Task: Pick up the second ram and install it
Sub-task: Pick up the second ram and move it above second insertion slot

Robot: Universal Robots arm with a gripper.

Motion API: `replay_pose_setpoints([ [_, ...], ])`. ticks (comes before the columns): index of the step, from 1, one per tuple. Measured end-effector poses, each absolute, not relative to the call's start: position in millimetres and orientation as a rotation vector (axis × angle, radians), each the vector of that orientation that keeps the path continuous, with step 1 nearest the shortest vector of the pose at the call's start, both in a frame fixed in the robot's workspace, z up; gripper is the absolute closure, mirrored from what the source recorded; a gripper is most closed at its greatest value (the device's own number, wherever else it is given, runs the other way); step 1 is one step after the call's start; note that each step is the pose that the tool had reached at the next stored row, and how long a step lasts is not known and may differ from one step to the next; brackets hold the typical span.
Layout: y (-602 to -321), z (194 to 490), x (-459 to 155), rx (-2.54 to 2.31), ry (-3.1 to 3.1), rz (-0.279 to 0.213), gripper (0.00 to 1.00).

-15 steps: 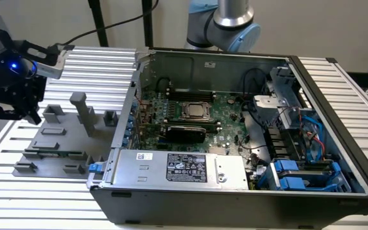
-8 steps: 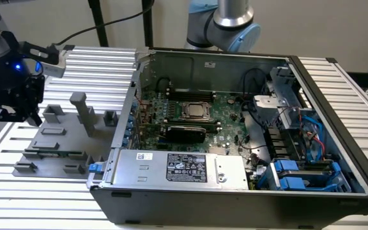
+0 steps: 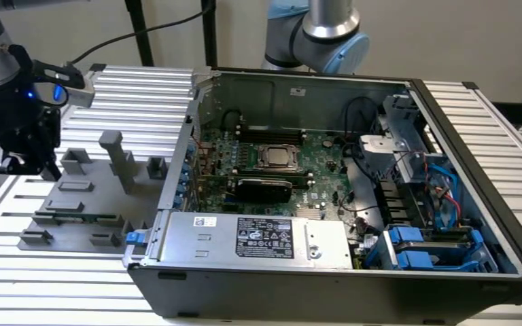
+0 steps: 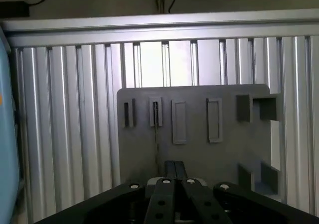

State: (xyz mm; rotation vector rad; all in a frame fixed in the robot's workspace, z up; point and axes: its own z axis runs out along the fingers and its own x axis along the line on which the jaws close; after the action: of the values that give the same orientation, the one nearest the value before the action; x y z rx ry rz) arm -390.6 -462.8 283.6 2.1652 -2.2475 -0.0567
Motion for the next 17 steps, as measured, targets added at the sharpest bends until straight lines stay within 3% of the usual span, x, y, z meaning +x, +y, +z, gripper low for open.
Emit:
replay_pose_setpoints([
  [17, -468.5, 260.5, -382.8, 2.22, -2.203, -0.042, 0.89],
])
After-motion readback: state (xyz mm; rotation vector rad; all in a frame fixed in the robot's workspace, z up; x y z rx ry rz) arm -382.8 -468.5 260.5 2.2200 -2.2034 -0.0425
